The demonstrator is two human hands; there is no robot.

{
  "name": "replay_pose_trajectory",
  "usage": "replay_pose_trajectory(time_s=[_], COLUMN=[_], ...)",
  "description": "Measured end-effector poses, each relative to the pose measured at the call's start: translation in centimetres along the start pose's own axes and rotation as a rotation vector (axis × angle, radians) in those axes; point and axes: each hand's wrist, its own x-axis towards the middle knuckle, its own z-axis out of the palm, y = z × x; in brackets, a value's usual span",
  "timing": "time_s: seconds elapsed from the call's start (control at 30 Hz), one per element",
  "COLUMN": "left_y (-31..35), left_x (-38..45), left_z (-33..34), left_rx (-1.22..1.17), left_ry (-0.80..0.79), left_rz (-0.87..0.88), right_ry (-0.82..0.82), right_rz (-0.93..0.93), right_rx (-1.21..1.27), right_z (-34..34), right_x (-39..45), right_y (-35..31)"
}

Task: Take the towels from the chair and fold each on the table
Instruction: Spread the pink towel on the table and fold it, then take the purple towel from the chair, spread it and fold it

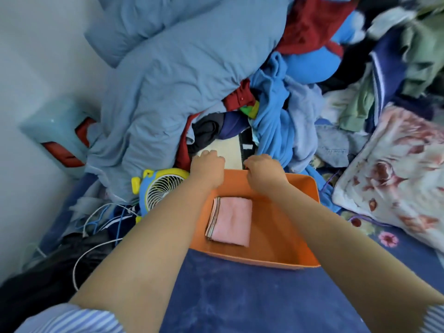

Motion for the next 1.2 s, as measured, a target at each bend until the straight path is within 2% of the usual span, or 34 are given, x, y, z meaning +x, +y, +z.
replay_pose_trajectory(time_s=[0.23, 0.43, 0.57, 0.77, 0.97, 1.2], left_y=[1.6, 3.7, 6.3, 13.0, 25.5, 39.3], left_x=[-11.3, -21.3, -28.5, -38.3, -49.9, -64.7], left_z=[-10.3, -13.5, -14.1, -14.7, -14.8, -15.2], left_rx=[0.033, 0.067, 0.087, 0.078, 0.089, 0.104], left_ry=[0.148, 0.237, 0.281, 0.298, 0.357, 0.440], left_rz=[-0.014, 0.049, 0.137, 0.363, 0.716, 1.103], right_ry=[0.214, 0.324, 0.390, 0.430, 0.478, 0.517], right_rz=[-0.033, 0.026, 0.156, 0.417, 0.837, 1.205], right_rx=[-0.047, -0.158, -0.228, -0.268, -0.296, -0.312], right_z=[-10.3, -14.5, -15.8, -16.4, -15.3, -14.4], right_x=[-10.0, -20.9, -30.6, -46.4, -66.3, -86.4], right_y=[-3.7, -5.6, -6.3, -5.9, -4.1, -2.9])
